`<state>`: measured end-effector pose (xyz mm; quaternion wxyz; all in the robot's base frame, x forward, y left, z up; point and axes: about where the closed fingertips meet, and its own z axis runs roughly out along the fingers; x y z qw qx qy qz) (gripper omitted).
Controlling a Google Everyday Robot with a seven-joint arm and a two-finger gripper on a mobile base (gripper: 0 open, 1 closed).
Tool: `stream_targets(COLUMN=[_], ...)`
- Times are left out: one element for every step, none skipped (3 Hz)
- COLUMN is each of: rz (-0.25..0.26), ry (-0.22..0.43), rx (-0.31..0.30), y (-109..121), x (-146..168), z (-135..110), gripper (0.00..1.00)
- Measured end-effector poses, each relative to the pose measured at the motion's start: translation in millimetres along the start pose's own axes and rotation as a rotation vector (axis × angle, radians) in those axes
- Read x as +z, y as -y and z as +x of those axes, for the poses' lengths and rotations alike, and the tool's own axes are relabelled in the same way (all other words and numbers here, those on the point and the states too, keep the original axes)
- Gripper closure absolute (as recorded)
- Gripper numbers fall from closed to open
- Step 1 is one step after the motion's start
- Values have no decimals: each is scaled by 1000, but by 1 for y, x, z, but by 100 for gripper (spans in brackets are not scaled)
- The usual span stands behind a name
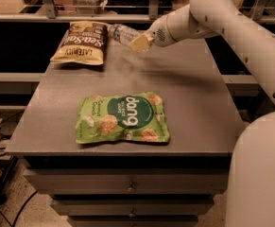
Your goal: Move water bottle near brown chip bag
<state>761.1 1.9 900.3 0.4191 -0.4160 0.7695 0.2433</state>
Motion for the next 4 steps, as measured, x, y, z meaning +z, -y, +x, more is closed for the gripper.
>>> stream_targets(rz=[-5,-5,-27,-27], ry=[-49,-64,-54,-54], rx=[58,84,87,87], y=[-8,-12,-25,-25], x=[13,17,16,16], z=[25,34,31,32], gripper=[44,21,0,0])
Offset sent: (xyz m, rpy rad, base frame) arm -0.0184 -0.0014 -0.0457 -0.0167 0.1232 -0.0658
